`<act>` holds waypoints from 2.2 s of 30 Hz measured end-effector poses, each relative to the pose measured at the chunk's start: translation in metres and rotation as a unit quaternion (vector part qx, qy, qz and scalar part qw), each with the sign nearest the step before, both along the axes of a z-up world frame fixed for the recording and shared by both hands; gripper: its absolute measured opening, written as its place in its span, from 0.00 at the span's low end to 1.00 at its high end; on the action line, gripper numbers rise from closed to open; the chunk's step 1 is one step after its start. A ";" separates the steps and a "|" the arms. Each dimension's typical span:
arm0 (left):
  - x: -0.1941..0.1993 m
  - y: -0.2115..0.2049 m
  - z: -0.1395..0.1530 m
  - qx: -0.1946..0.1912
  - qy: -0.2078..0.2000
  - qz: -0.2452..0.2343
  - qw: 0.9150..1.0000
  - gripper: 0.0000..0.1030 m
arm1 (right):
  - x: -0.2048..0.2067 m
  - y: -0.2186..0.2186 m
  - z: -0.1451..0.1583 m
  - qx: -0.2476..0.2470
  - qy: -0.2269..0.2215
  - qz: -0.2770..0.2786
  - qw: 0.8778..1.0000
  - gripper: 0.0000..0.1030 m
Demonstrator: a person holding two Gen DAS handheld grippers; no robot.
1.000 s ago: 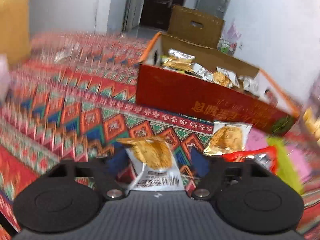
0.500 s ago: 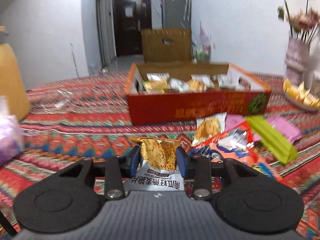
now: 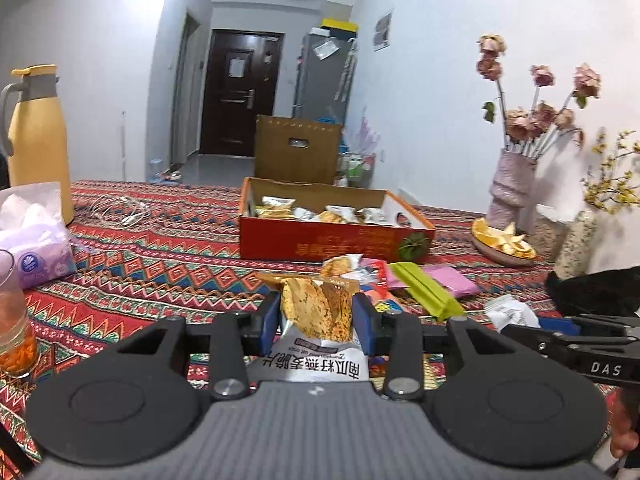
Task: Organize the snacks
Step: 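Carry both packets into the orange box and open both tools, then withdraw both open tools from the box back toward the snack pile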
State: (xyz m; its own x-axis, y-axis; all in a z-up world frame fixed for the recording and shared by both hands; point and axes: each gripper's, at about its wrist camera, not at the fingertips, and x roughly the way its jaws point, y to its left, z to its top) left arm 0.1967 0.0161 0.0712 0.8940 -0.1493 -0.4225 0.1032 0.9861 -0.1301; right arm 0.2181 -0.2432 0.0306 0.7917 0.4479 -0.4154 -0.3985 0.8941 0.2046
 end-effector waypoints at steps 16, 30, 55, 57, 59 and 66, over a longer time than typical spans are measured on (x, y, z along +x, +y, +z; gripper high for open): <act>0.082 0.012 0.030 -0.064 -0.021 -0.073 0.995 0.38 | 0.067 0.025 0.017 -0.029 -0.035 0.028 0.999 0.38; 0.329 0.012 0.008 -0.085 0.040 -0.046 0.995 0.38 | 0.280 0.074 0.024 -0.048 -0.018 0.052 0.997 0.38; 0.386 0.017 -0.041 -0.065 0.089 -0.030 0.993 0.66 | 0.362 0.101 -0.029 -0.113 0.057 0.023 0.992 0.70; 0.375 0.015 -0.031 -0.058 0.071 -0.027 0.995 0.68 | 0.353 0.098 -0.020 -0.122 0.040 0.014 0.992 0.71; 0.359 0.015 -0.019 -0.057 0.057 -0.034 0.996 0.70 | 0.340 0.093 -0.009 -0.116 0.029 0.013 0.993 0.71; 0.286 0.003 0.017 -0.022 0.031 -0.062 0.997 0.78 | 0.277 0.072 0.027 -0.121 -0.006 0.015 0.992 0.80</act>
